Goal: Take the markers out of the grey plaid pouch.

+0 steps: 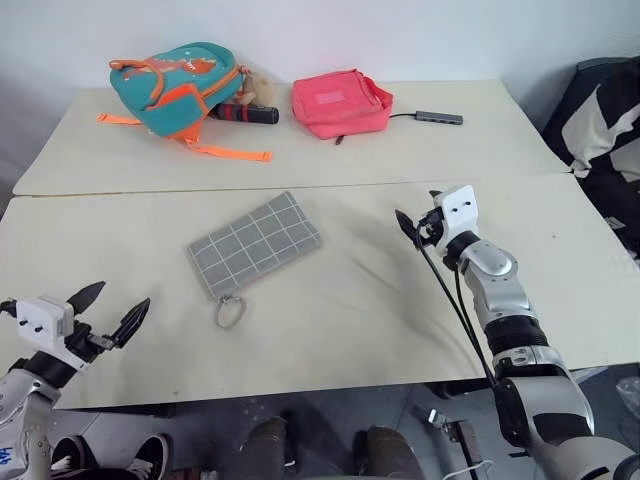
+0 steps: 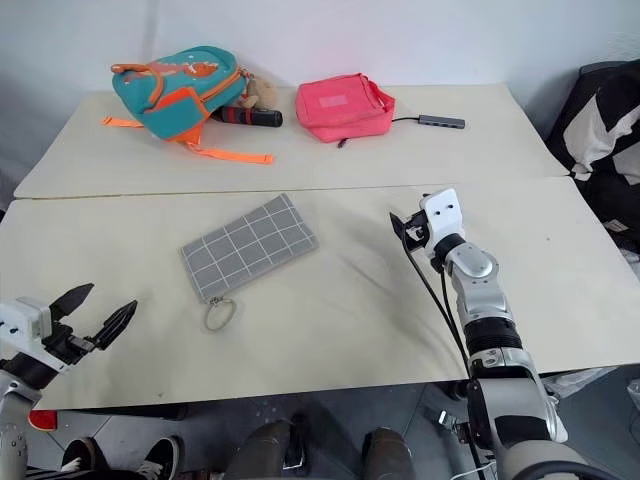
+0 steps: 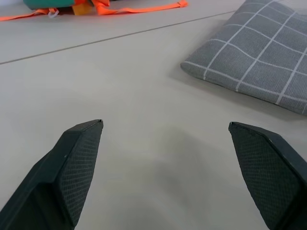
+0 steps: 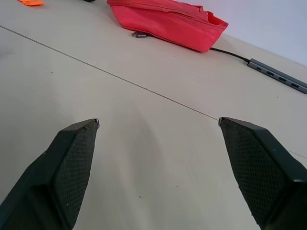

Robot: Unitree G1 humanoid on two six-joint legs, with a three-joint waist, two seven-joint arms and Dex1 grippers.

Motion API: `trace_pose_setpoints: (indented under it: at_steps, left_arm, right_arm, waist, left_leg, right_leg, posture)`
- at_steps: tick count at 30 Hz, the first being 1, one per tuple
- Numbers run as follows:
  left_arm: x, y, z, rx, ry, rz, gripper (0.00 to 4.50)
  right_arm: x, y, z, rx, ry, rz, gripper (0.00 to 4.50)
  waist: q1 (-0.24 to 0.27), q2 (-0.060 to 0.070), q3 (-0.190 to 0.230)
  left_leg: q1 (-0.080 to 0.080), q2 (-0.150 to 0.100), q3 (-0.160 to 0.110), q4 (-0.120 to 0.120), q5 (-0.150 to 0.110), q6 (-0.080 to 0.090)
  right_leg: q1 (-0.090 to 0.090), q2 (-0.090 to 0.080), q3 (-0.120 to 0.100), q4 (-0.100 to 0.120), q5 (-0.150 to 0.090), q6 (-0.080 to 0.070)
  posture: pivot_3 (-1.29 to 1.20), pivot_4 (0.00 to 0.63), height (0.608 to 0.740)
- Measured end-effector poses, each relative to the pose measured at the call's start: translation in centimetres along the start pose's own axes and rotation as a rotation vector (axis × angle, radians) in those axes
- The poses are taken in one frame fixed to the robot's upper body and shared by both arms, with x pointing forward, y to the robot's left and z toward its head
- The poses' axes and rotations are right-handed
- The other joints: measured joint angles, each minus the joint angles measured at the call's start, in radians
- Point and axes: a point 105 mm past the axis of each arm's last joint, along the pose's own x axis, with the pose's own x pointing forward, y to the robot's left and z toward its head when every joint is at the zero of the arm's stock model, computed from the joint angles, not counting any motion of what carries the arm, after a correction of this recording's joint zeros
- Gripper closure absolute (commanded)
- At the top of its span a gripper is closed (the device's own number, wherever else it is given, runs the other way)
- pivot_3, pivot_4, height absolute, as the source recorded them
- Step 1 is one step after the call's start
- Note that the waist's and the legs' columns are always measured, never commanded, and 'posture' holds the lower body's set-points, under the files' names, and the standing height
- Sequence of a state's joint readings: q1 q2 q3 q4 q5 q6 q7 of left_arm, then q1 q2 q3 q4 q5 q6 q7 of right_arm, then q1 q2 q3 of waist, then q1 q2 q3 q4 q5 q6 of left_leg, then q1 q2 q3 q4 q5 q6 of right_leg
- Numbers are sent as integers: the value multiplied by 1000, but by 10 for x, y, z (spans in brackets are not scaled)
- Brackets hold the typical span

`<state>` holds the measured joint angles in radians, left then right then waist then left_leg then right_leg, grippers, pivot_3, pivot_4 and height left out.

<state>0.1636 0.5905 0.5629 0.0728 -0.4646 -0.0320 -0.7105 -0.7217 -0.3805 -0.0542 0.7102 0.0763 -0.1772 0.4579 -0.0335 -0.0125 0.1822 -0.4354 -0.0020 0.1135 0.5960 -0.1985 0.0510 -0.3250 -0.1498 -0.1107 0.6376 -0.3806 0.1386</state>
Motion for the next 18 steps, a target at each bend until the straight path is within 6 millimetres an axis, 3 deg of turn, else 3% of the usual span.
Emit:
trace_pose_setpoints:
  at_steps: [10, 18]
  left_arm:
    - [7, -6, 5, 51, -25, -44, 40]
    - [10, -6, 10, 71, -50, -55, 40]
  right_arm:
    - [-4, 4, -9, 4, 21, 16, 293]
    - [-5, 5, 3, -18, -18, 26, 293]
  waist:
    - [0, 0, 0]
    - [0, 0, 0]
  left_leg:
    - [0, 0, 0, 0, 0, 0]
    - [0, 0, 0, 0, 0, 0]
  right_leg:
    - [0, 0, 0, 0, 0, 0]
    - [0, 0, 0, 0, 0, 0]
  posture:
    - [0, 150, 740]
    - [0, 150, 740]
